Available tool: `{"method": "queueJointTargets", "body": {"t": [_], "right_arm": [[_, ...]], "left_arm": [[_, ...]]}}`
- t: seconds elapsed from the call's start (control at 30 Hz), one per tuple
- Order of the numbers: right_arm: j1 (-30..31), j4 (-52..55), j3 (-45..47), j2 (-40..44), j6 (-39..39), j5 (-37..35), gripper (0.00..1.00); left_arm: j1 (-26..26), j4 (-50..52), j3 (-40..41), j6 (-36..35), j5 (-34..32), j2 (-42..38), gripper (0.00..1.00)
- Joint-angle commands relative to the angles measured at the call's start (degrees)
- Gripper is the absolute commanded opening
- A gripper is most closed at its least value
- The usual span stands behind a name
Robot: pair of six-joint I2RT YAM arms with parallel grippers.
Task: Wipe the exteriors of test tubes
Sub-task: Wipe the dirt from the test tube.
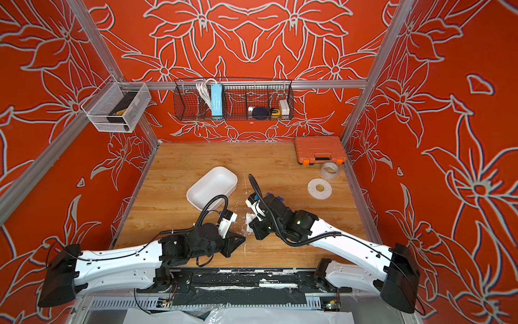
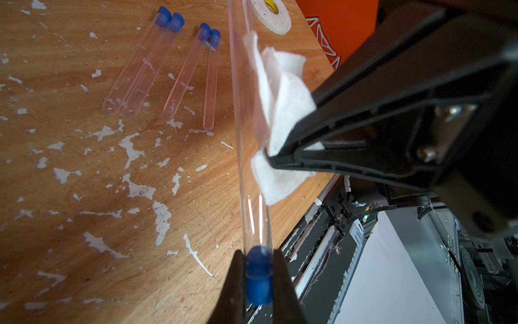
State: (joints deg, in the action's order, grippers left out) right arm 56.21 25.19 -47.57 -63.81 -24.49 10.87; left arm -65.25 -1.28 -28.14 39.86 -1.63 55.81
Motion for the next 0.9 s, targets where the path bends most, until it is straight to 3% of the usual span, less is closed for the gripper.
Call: {"method": "queueJointTargets", "body": {"t": [0.0, 0.43, 0.67, 0.87], "right_arm": [[-1.3, 2.9, -2.4, -1.7, 2.4, -3.0, 0.0], [-7.6, 4.0, -4.8, -1.0, 5.3, 0.3, 0.0], [-6.9, -4.7, 1.0, 0.0, -0.1, 6.8, 0.0], [-2.0, -6.2, 0.7, 0.0, -1.9, 5.1, 0.0]], "left_arm": [[-0.1, -1.2, -1.9, -0.7, 0.6, -2.0, 0.09], [0.0, -0.1, -0.6, 0.2, -1.1, -5.1, 0.09], [0.0, -2.7, -0.9, 0.5, -1.8, -5.7, 0.08], [0.0, -4.2, -1.6, 0.2, -1.8, -2.8, 0.09]]}}
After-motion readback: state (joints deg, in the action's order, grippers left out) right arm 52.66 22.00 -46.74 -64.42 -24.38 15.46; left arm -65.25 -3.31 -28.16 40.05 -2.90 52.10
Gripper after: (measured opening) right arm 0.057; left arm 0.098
